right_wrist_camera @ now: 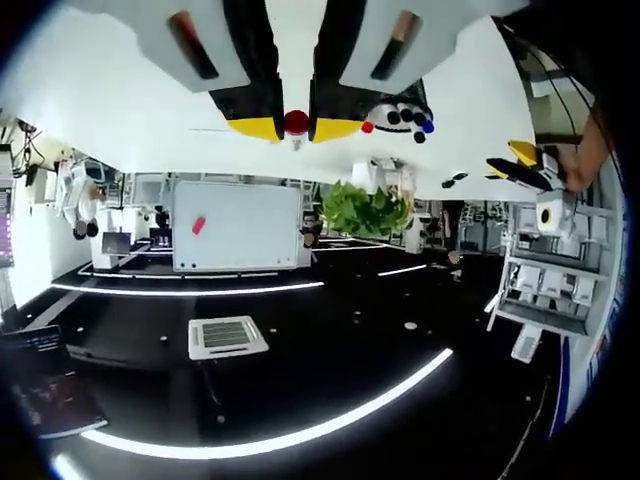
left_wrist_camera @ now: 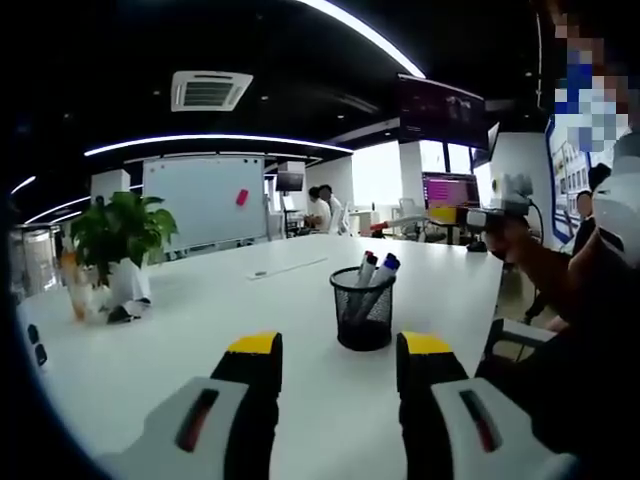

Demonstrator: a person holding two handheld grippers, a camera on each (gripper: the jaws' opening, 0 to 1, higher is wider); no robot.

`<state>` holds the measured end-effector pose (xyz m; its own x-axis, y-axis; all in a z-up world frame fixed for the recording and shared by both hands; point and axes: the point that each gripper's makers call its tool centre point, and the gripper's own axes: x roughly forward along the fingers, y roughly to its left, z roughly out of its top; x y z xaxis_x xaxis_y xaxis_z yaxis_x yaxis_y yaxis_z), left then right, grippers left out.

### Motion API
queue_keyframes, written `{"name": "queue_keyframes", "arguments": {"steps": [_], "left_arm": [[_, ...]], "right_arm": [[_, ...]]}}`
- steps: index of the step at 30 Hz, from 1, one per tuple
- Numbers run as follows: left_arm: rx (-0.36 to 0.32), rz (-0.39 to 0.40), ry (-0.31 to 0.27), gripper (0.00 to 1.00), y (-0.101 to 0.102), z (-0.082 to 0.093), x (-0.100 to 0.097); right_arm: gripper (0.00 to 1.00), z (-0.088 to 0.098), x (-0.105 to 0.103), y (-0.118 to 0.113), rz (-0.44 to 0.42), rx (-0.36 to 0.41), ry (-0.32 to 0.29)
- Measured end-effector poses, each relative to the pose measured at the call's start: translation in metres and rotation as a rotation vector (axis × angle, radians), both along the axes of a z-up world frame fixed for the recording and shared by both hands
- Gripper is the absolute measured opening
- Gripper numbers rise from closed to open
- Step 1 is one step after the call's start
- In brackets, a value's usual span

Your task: Pick up the whiteboard markers from the pen holder and place them facing the whiteboard neatly

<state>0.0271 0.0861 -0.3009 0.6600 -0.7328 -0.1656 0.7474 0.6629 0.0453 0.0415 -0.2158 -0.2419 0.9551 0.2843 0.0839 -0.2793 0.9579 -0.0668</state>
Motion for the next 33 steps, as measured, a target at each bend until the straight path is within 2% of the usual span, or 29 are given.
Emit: {"name": "queue_keyframes", "arguments": {"steps": [5,10,20,33], "left_arm": [[0.002,-0.001,0.003,0.47,-0.001,-0.001,0.000],[0.003,-0.002,0.005,0.47,-0.002,-0.001,0.000],[0.000,0.001,0.005,0.47,0.002,-0.002,-0.001],[0.005,0.008,-0.001,0.47,0.002,0.000,-0.001]], "right_arm": [[0.13,-0.005,0.001,-0.004,-0.015,-0.015,0.008],[0.13,-0.005,0.000,-0.008,-0.019,0.014,0.006],[0.13,-0.006,-0.002,-0.023,-0.096,0.009,-0.022],[0.13,-0.010,-0.005,-0.043,-0.149,0.022,-0.023]]}}
